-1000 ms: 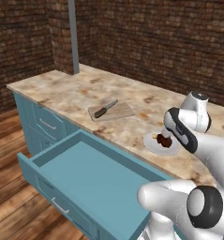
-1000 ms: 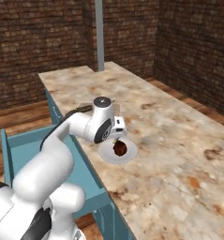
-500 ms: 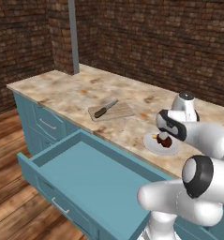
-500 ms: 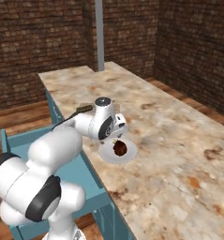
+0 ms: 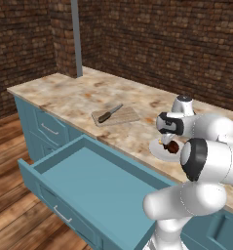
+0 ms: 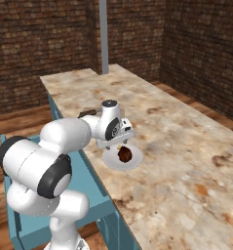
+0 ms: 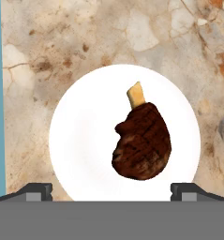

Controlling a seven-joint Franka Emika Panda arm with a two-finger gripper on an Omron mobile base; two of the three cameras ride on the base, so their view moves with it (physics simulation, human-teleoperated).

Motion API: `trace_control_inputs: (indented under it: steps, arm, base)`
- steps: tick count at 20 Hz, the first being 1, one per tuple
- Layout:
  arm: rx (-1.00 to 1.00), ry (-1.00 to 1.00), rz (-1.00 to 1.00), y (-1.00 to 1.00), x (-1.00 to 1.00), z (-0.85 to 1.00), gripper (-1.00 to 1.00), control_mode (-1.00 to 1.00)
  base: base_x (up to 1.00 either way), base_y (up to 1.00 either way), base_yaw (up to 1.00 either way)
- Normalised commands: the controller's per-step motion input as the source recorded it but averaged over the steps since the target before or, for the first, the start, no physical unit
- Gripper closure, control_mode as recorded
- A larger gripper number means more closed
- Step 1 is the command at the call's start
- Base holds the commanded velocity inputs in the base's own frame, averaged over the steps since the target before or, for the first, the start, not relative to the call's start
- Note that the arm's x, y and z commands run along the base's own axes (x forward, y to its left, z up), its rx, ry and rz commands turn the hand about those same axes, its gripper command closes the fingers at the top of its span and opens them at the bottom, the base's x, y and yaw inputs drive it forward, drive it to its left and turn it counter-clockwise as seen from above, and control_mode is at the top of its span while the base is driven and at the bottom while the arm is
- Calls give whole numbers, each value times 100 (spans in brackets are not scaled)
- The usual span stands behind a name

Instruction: Pick up the knife from the drawer and place it on the cutting board. Then place the meat from the plate to the cutting board.

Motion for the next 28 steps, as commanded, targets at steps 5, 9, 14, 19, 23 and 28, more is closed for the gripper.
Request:
trace_control_inputs:
  steps: [5, 9, 14, 19, 23, 28]
  arm:
    - [1, 0, 2, -10, 33, -23, -100, -100]
    - [0, 0, 2, -16, 25, -33, -100, -100]
    - [0, 0, 1, -7, 17, -31, -100, -100]
    - [0, 0, 0, 0, 16, -31, -100, -100]
    - [0, 0, 0, -4, 17, -31, -100, -100]
    - [0, 0, 1, -2, 11, -34, -100, -100]
  base:
    - [0, 0, 0]
    - [0, 0, 0]
    - [0, 0, 0]
    - [0, 0, 0]
    - [0, 0, 0]
    - [0, 0, 0]
